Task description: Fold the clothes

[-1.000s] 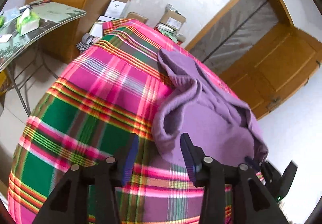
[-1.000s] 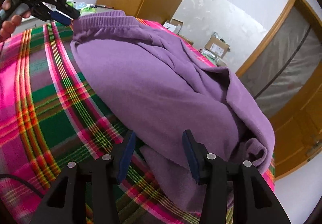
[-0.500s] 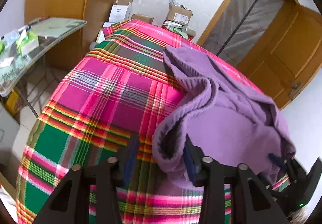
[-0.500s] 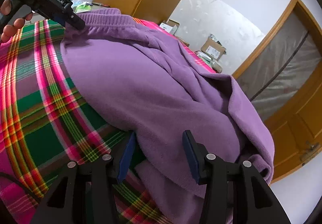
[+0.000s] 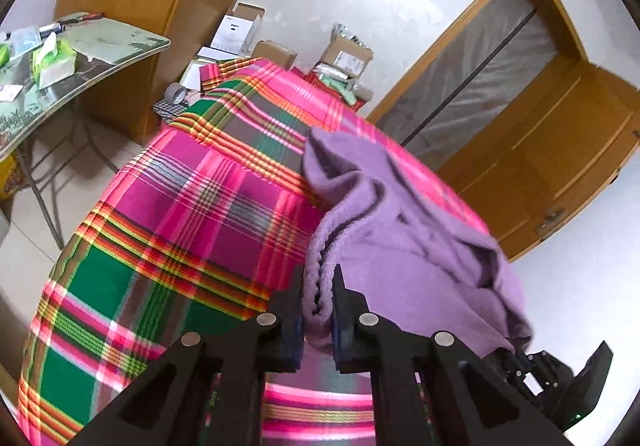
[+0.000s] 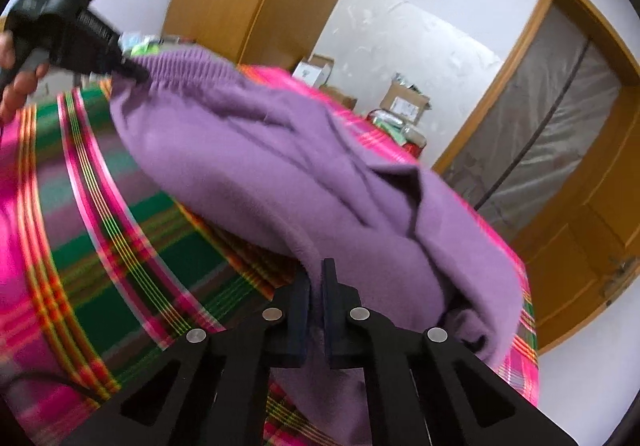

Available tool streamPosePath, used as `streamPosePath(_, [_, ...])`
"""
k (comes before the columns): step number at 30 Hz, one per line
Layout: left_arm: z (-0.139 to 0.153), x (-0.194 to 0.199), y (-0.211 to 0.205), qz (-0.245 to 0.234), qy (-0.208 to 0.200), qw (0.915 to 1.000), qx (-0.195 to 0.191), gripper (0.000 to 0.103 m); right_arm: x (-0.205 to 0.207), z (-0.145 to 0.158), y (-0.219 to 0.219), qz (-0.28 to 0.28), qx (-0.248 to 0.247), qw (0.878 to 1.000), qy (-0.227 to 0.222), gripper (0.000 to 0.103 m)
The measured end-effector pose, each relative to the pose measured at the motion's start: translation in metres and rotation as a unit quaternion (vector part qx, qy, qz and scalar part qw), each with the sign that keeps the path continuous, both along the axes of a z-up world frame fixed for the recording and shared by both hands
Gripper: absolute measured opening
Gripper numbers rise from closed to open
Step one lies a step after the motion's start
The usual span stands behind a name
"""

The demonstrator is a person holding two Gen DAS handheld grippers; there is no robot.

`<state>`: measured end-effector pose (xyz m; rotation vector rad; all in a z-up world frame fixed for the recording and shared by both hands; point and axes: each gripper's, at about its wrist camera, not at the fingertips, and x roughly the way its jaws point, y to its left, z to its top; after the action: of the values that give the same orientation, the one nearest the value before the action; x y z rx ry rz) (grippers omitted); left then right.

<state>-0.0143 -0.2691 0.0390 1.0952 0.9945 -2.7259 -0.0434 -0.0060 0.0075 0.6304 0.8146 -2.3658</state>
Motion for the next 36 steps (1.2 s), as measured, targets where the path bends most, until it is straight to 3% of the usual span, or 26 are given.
streamPosePath(7, [0.024,0.034,0.003,0.005,0.038,0.9992,0.012,0.010,0.022,0.030,0.016,-0.005,-0.025,0.999,0.020,0.005])
streamPosePath(16, [0.026,0.091,0.004,0.018,0.054,0.9977,0.036,0.010,0.064,0.046,0.027,0.006,-0.038,0.999,0.027,0.005])
streamPosePath(24, [0.013,0.148,0.004,0.041,0.047,0.9976,0.031,0.010,0.111,0.045,0.029,0.035,-0.042,0.998,0.021,0.005])
streamPosePath(30, [-0.009,0.172,0.007,0.046,0.015,0.9984,0.031,0.010,0.135,0.029,0.031,0.051,-0.026,0.998,0.008,0.005])
streamPosePath(36, [-0.012,0.190,0.009,0.052,0.021,0.9974,0.045,0.010,0.147,0.021,0.034,0.053,-0.022,0.998,-0.002,0.005])
